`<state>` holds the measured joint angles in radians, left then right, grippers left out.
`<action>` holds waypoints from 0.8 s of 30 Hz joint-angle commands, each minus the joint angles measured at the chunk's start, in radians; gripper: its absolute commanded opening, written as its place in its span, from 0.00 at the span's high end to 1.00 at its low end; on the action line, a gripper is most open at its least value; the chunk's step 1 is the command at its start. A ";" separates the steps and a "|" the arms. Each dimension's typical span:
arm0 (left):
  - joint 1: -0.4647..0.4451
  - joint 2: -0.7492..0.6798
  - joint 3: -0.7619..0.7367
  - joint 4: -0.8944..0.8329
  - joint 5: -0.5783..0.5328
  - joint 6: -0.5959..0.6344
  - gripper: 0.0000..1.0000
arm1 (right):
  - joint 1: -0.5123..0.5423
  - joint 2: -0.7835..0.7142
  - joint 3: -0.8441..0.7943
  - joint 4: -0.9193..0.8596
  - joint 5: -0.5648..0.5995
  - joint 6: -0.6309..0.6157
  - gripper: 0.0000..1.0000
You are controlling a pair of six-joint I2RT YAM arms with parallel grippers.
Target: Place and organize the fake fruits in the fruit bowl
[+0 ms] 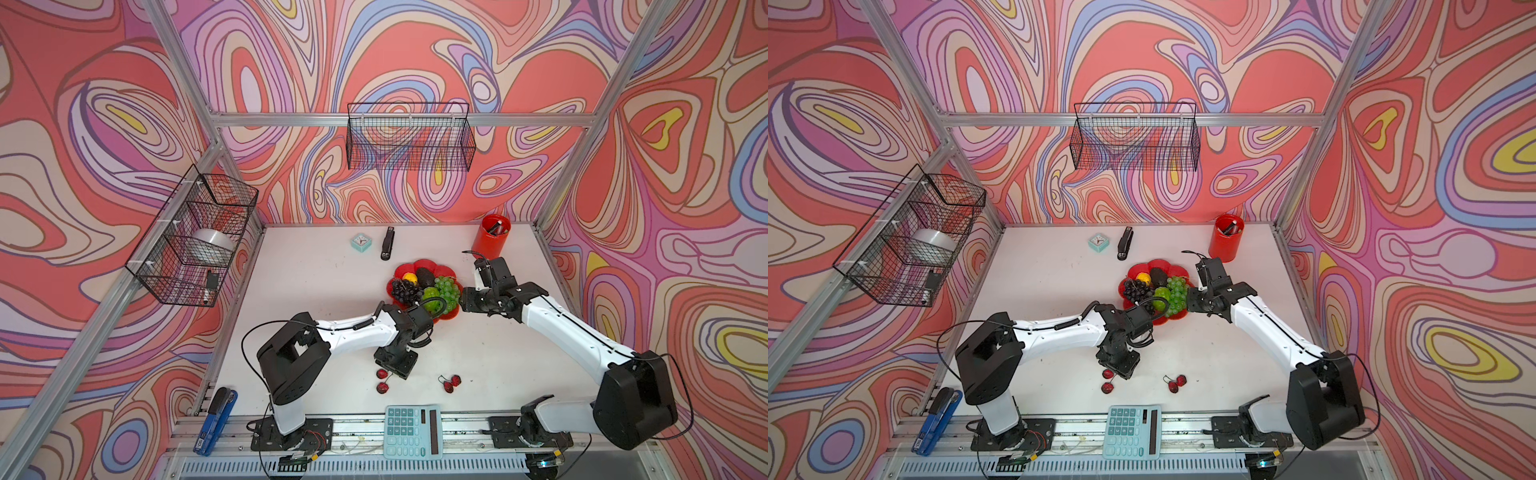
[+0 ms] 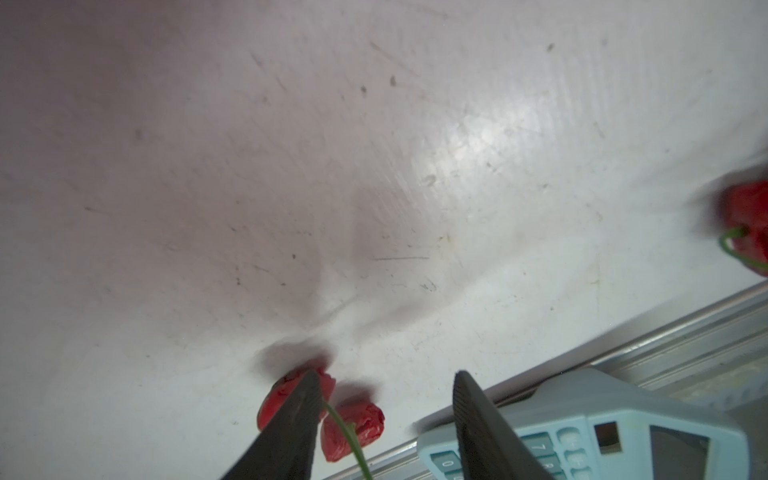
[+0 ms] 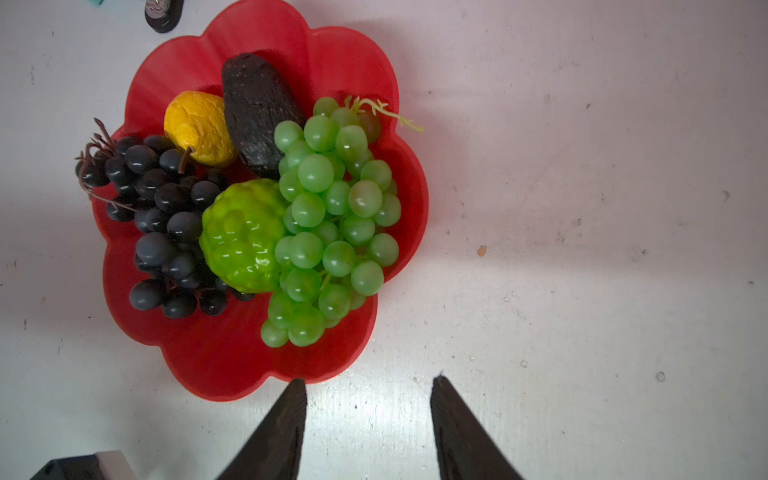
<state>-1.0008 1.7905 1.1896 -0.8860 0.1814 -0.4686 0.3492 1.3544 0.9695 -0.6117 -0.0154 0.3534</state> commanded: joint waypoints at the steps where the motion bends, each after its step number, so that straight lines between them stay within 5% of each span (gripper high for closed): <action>1: -0.016 0.015 0.009 -0.010 -0.031 -0.019 0.44 | 0.000 -0.020 -0.016 0.025 0.023 0.007 0.48; 8: -0.016 0.047 0.012 -0.025 -0.124 -0.037 0.49 | 0.000 -0.013 -0.022 0.039 0.012 0.007 0.48; 18: -0.016 0.025 -0.006 -0.026 -0.140 -0.047 0.79 | 0.000 0.005 -0.029 0.056 -0.006 0.006 0.49; 24: -0.016 0.018 0.001 -0.045 -0.164 -0.041 0.88 | 0.000 0.006 -0.029 0.065 -0.013 0.008 0.49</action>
<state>-1.0176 1.8244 1.1893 -0.8902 0.0479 -0.4992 0.3492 1.3560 0.9531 -0.5671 -0.0200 0.3542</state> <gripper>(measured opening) 0.145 0.506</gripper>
